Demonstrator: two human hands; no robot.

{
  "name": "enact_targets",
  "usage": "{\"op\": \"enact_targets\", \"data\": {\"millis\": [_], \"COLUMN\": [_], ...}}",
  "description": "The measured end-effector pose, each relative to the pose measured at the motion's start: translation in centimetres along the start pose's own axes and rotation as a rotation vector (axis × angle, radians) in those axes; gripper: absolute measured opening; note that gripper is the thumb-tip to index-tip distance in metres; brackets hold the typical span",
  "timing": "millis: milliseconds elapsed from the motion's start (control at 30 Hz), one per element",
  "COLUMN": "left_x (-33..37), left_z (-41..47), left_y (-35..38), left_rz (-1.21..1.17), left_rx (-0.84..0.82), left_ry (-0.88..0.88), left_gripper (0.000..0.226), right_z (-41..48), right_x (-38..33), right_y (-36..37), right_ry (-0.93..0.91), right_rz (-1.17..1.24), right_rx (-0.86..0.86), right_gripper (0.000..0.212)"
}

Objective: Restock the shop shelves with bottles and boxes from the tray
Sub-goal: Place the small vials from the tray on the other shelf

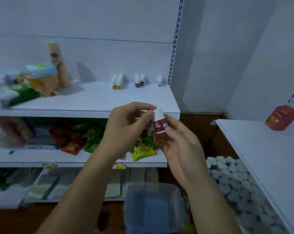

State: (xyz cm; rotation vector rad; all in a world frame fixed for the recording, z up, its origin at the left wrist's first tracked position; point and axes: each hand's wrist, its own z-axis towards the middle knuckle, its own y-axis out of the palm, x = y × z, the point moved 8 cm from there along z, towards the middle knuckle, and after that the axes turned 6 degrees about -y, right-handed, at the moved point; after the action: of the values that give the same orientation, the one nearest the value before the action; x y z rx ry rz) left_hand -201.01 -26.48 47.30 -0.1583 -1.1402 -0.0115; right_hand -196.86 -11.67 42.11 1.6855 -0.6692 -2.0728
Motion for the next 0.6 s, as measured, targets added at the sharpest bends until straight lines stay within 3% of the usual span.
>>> {"op": "enact_targets", "data": {"millis": [233, 400, 600], "left_x": [2.9, 1.5, -3.6], "left_z": [0.2, 3.5, 10.7], "left_y": [-1.2, -3.0, -5.8], "left_rz": [0.118, 0.106, 0.146], "left_rx": [0.035, 0.026, 0.010], "left_ry": [0.060, 0.077, 0.092], "left_gripper": [0.013, 0.013, 0.012], "right_z": [0.3, 4.0, 12.6], "right_x": [-1.8, -2.1, 0.7], "right_y": [2.0, 3.6, 5.3], "right_ry": [-0.066, -0.185, -0.260], "right_rz": [-0.105, -0.525, -0.854], "right_rx": [-0.020, -0.093, -0.141], "right_gripper": [0.029, 0.025, 0.029]}}
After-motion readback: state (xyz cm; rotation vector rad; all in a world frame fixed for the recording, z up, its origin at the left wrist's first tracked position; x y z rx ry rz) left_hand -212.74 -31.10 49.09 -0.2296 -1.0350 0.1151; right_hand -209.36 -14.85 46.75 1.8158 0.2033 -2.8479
